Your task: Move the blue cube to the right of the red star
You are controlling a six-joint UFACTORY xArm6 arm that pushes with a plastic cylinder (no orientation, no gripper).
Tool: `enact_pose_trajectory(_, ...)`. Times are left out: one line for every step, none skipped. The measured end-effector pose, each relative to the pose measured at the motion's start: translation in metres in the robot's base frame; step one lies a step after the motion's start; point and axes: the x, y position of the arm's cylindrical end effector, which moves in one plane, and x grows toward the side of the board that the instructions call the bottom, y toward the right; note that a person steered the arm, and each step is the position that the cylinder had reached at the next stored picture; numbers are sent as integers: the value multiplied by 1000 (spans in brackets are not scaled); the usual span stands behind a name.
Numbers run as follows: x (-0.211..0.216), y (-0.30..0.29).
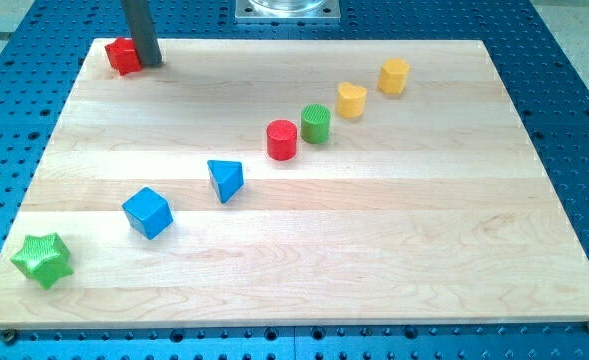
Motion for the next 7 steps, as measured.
enact_pose_trajectory(6, 37)
enact_pose_trajectory(6, 47)
enact_pose_trajectory(6, 47)
enact_pose_trajectory(4, 47)
enact_pose_trajectory(4, 51)
enact_pose_trajectory(7, 60)
enact_pose_trajectory(8, 100)
